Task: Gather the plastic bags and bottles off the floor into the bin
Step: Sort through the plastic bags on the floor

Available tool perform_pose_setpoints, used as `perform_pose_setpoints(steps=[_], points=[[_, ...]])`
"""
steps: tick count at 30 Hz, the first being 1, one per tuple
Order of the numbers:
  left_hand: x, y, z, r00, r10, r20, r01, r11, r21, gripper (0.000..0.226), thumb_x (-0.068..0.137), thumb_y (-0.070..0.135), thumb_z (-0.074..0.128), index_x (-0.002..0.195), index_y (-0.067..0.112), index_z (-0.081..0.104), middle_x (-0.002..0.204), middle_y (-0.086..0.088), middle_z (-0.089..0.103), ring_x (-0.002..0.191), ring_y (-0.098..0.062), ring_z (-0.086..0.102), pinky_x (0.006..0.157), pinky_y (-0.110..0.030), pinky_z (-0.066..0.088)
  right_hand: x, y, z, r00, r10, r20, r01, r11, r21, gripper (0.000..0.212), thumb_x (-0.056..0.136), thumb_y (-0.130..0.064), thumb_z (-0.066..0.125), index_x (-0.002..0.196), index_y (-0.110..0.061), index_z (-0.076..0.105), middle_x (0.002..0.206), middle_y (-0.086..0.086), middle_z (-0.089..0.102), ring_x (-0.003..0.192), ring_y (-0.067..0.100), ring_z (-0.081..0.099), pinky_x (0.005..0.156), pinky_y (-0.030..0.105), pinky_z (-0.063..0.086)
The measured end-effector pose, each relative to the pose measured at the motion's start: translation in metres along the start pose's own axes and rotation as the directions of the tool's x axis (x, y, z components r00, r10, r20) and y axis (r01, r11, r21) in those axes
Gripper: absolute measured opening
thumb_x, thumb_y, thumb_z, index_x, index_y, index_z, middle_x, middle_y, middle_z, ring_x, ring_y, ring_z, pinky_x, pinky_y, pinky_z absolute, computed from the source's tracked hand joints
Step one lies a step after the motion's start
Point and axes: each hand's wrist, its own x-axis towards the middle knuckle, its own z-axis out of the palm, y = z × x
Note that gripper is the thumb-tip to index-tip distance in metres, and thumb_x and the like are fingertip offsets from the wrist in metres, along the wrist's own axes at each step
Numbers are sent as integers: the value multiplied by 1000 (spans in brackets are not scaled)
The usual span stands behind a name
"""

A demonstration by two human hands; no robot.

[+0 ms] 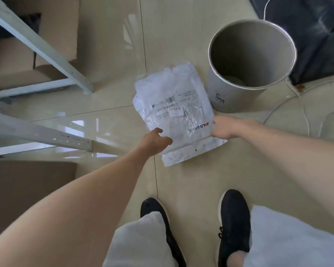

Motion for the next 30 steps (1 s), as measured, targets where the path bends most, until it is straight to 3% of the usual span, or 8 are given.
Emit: perform_pose_setpoints(steps=[2,6,13,19,21,23,26,30], points=[[2,-2,7,999,-1,-37,-2,997,-71,66,92,28,63,152,12,41,144,-10,52,126,-28,51,91,-31,37,3,6,10,999,19,-38,-19,1000,-4,44,87,-25,47,130,-15,49,123,7,59,107,31,59,94,42,49],[-19,-5,10,997,16,-81,-30,985,-170,61,91,26,65,147,8,47,140,-10,53,121,-27,52,90,-31,39,-28,-6,22,1000,-17,-15,18,1000,19,40,90,-23,51,128,-10,50,128,10,57,108,30,57,95,39,49],[-49,-17,1,988,112,-107,-102,991,92,69,83,15,68,149,12,45,138,-12,55,112,-25,57,90,-33,50,-50,-27,28,1000,11,-27,-6,984,177,51,90,-22,54,138,-8,47,141,13,50,122,31,54,101,36,46],[-24,-15,12,974,200,-108,-189,977,103,71,82,15,64,149,17,42,149,-2,45,122,-22,56,93,-33,50,2,-34,46,983,128,-131,-22,792,610,39,89,-20,55,122,2,52,119,19,59,91,25,52,78,34,41],[-8,-13,20,969,227,-102,-212,968,137,70,84,14,63,151,15,41,156,-2,40,136,-21,46,103,-32,44,21,-35,55,967,188,-170,-27,745,667,29,91,-13,51,114,4,52,113,22,59,94,29,55,80,37,46],[8,-11,29,963,249,-103,-226,954,195,71,86,15,61,153,15,38,160,1,36,145,-19,37,107,-32,39,40,-32,60,960,234,-156,-70,736,673,13,92,-10,45,104,-7,47,101,13,54,86,26,50,67,34,42],[27,-9,38,960,268,-80,-243,941,237,77,86,17,60,158,16,31,164,2,28,151,-17,26,111,-36,36,67,-32,61,946,296,-131,-107,669,735,32,91,-12,46,124,-8,45,107,7,48,90,25,48,59,28,34],[47,-5,38,957,288,23,-279,897,342,83,87,17,61,161,22,23,169,-2,13,157,-16,7,120,-41,28,87,-37,62,926,377,-25,-162,454,876,67,91,-18,55,150,-3,24,136,15,50,122,33,52,90,36,43]])
